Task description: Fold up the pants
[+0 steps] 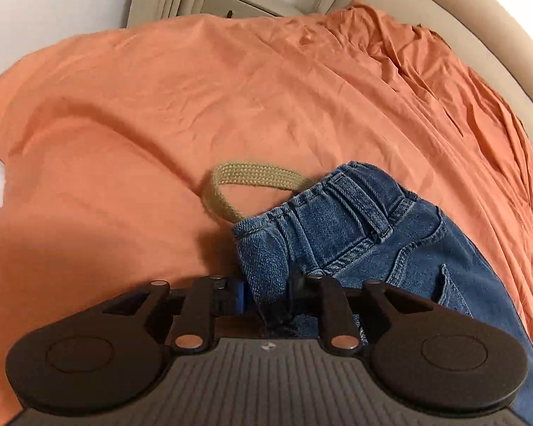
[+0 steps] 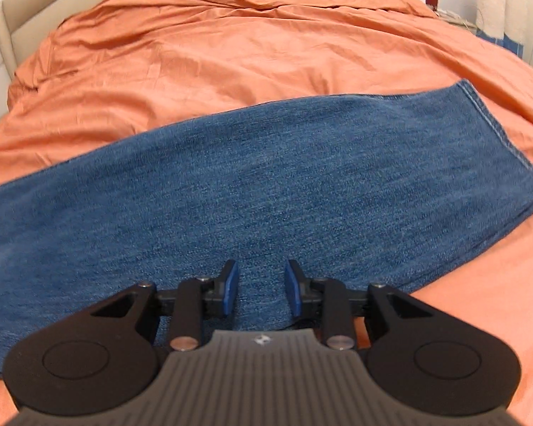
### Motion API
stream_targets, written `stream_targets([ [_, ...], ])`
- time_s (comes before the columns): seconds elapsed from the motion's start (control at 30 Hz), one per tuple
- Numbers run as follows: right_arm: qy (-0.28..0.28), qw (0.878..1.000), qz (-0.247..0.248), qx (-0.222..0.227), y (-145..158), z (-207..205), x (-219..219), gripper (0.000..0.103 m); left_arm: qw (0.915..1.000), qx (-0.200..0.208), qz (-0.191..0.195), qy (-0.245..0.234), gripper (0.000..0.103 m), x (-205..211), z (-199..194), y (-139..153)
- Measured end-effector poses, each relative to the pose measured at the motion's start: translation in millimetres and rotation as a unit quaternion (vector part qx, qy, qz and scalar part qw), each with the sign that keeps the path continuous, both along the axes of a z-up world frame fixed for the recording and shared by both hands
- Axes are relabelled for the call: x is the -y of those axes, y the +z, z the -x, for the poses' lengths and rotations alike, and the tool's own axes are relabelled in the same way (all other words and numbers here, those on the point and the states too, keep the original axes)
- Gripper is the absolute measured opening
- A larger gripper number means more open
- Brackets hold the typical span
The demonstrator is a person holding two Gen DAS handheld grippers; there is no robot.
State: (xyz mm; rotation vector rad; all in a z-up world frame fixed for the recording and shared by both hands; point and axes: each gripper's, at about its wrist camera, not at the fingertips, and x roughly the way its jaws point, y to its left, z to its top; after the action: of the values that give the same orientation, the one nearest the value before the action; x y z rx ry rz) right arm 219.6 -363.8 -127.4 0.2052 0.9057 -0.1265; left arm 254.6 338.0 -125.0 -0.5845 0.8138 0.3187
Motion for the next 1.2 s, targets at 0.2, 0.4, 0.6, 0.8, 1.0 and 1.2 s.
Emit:
stream_targets([
  [0.2, 0.023, 0.999, -0.005, 0.031, 22.1, 15.3, -21.3, 0.030, 0.9943, -0.008, -0.100, -0.037, 0.060, 21.8, 7.2, 40.9],
  [0.4, 0.138, 0.988, -0.030, 0.061, 50.9, 57.1, -94.3, 0.030, 0.9791, 0.029, -0.162, -0.120, 0.061, 75.1, 36.5, 83.1],
  [0.6, 0.302, 0.949, -0.025, 0.084, 48.2, 108.3, -197.1, 0.030, 0.9502, 0.026, -0.211, -0.228, 0.056, 138.8, 48.1, 86.7],
  [0.8, 0.367, 0.925, 0.007, 0.097, 23.2, 130.5, -272.2, 0.030, 0.9331, 0.001, -0.244, -0.264, 0.050, 167.0, 54.3, 62.8],
  [1.0, 0.371, 0.921, 0.054, 0.104, 6.8, 115.9, -306.2, 0.024, 0.9406, -0.007, -0.228, -0.252, 0.041, 154.5, 50.6, 57.2],
  [1.2, 0.379, 0.910, 0.079, 0.145, 18.7, 134.5, -313.4, 0.001, 0.9374, -0.014, -0.236, -0.256, 0.030, 149.2, 34.2, 52.4],
])
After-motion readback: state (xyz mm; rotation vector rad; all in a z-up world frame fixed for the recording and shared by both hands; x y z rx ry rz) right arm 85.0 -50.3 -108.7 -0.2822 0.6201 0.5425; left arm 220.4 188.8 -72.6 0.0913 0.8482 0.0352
